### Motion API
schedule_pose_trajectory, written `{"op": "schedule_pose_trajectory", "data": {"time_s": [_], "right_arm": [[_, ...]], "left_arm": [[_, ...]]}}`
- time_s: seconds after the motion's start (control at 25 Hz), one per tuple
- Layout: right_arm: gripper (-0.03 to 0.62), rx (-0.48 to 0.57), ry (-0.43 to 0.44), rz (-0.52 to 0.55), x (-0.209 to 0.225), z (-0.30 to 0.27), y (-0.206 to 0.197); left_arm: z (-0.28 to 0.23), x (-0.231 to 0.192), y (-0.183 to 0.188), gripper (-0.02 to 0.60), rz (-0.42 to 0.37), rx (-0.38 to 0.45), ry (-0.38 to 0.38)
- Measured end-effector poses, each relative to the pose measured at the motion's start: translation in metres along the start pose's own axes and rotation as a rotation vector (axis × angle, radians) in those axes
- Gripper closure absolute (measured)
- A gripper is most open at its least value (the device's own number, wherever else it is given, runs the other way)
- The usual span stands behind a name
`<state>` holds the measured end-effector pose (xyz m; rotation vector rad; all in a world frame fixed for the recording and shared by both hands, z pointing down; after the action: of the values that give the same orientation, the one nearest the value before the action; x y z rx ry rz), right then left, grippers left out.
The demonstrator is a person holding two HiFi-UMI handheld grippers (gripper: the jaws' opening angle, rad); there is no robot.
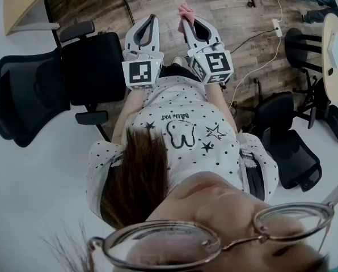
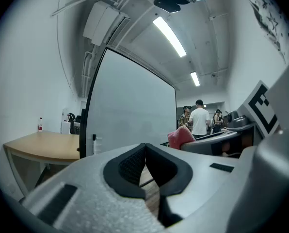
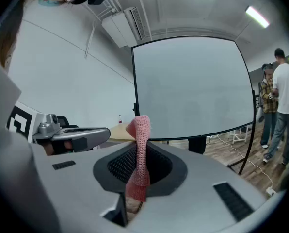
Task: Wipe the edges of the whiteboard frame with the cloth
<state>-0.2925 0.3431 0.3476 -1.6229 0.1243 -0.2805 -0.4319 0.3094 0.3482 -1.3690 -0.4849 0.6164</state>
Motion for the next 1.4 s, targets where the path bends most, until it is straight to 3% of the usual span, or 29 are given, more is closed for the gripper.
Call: {"op": "schedule_pose_trajectory", "data": {"time_s": [0.76,0.92,1.4], "right_arm": [[0.557,0.01,0.011,0.014,0.001,-0.001,0.007],[0.556,0.024,0.025,-0.023,0.001,-0.003,0.007],[0.552,-0.039,0.049,-0.044,0.007,-0.024,-0.016]], "left_arm": [[-0.005,-0.003,0.005,0.565,-0.009,0.016,-0.004],[-0.007,-0.006,0.006,0.565,-0.009,0.016,-0.006],[-0.022,-0.027,-0.02,0.565,0.013,-0.038,0.026]]}}
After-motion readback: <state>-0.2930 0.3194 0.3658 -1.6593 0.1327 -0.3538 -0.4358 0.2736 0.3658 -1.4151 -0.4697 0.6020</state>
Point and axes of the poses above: the fingertips, and each gripper's own axes: z backward along the fingers, x to its right, y out of its top, the point moved 6 cm from there along z, backward along the fingers, and after that the axes turned 11 degrees about x, right-handed, at the moved point
